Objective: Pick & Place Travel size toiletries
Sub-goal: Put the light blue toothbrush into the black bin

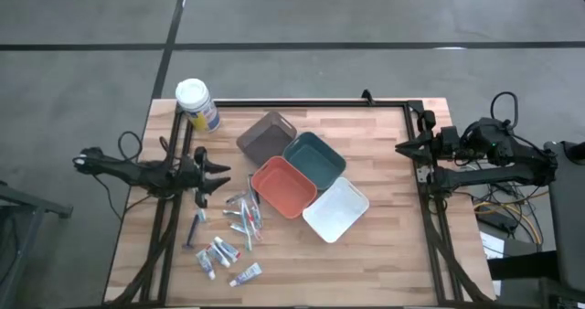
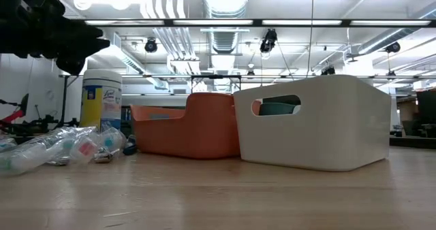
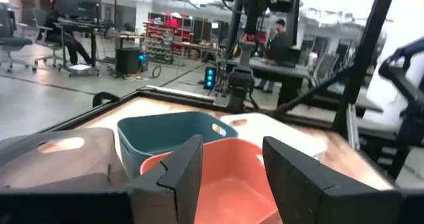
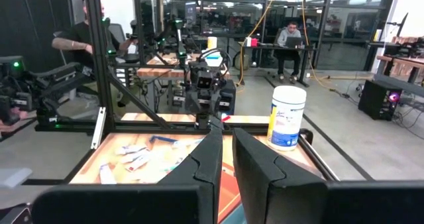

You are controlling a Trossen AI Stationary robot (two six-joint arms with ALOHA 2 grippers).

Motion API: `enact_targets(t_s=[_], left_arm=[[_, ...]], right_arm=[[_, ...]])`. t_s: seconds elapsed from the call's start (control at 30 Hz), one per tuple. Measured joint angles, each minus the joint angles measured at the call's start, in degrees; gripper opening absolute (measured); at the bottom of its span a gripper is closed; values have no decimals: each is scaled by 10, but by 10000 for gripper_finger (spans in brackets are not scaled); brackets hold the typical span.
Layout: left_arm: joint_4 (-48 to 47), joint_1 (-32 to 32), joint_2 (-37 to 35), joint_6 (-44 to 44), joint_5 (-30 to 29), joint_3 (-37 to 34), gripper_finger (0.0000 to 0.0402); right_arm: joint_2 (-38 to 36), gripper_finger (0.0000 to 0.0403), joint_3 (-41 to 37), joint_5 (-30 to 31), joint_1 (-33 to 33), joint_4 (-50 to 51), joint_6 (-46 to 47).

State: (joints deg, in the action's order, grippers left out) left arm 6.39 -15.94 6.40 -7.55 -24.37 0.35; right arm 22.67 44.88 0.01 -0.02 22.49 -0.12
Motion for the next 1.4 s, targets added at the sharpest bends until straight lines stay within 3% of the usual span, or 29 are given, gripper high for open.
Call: enact_targets(t_s=[0.47,1.0,1.4], left_arm=[[-92,0,165,69,102,95,163],[-111,-1,388,133,163,141,163],[-143,-14,508,135,206,214,163]], right_arm=[[0,34,0,0,0,0,0],[0,34,0,0,0,0,1],[0,34,0,0,0,0,0]])
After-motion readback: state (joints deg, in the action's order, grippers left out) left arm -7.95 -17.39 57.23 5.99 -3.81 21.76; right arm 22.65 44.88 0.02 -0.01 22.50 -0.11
